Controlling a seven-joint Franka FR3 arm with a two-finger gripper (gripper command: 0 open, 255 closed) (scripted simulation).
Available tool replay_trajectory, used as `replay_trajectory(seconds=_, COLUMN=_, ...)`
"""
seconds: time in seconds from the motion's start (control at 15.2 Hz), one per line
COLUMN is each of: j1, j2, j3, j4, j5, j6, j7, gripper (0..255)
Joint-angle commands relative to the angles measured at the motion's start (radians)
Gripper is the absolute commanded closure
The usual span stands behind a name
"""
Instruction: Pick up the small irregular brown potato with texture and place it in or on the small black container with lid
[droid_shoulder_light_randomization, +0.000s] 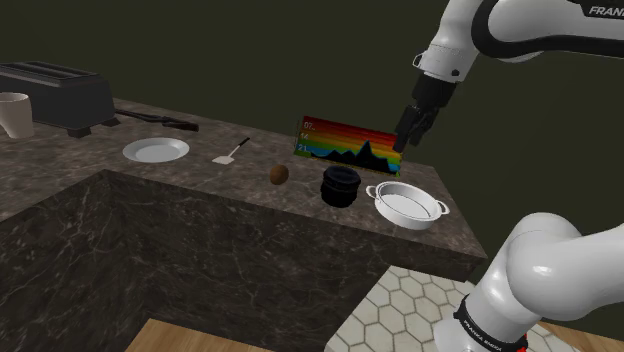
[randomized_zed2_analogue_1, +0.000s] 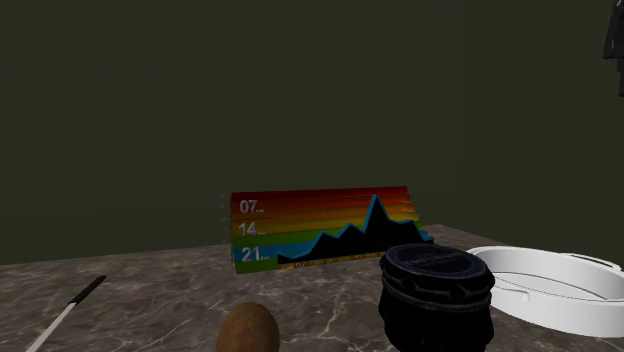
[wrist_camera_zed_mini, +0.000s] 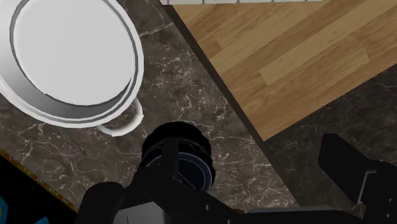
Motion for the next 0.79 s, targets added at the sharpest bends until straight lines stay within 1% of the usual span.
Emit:
replay_trajectory(seconds=0.0, j1=0.000, j2=0.000, j3=0.000, j4=0.000, j5=0.000, j6=0.000, j7=0.000, gripper=0)
replay_trajectory(seconds=0.4, j1=-0.018, j2=0.187, j3=0.104, j4=0.020, j5=0.026, j6=0.170, j7=0.193, gripper=0)
replay_trajectory(seconds=0.73, j1=-0.043, j2=0.373, j3=0.180, j4=0.086, j5=0.015, j6=0.287, j7=0.357, gripper=0)
